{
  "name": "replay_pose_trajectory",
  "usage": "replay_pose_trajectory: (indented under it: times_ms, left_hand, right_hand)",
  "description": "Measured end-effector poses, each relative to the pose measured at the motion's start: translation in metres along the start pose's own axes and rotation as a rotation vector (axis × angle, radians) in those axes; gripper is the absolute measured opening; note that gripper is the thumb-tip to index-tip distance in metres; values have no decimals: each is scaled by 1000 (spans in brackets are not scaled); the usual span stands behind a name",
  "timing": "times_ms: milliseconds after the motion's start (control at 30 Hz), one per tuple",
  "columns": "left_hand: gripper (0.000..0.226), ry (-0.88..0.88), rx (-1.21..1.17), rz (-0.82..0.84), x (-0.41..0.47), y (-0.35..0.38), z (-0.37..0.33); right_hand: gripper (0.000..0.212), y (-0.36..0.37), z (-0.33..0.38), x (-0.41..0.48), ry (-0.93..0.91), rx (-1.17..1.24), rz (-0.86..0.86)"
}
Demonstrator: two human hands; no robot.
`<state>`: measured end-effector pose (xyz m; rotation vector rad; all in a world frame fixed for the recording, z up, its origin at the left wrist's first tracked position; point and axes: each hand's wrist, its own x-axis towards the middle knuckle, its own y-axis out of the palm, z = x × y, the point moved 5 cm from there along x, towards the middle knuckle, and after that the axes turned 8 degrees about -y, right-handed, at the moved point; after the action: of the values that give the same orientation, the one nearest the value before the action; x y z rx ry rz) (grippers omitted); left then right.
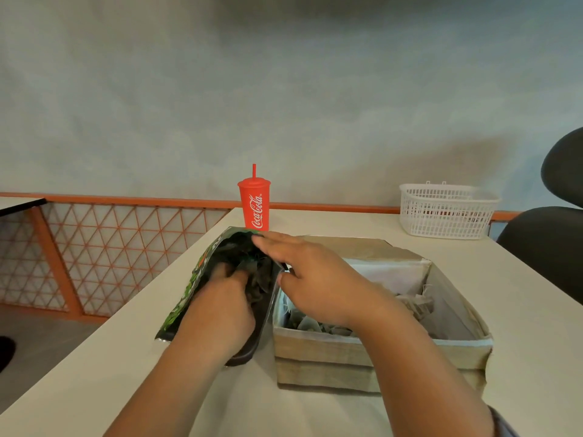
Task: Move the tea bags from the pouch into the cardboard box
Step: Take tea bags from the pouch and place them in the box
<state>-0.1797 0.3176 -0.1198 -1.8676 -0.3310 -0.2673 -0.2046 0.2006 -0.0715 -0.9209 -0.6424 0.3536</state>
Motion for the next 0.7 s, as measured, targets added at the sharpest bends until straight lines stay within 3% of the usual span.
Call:
replay_pose_trajectory:
  times_ms: [133,233,433,700]
  left_hand:
    - [51,-173,189,208,23,24,9]
    - [47,-231,306,260,33,34,14]
    - [26,-167,316,203,35,24,9]
    - [23,41,151,-38,11,7,-6]
  right_hand:
    - [61,0,2,0,7,17,13]
    - [61,0,0,-1,13,24,11]
    - [61,3,-4,1,25,47,5]
    - [66,-1,-12,-1,40,59,4]
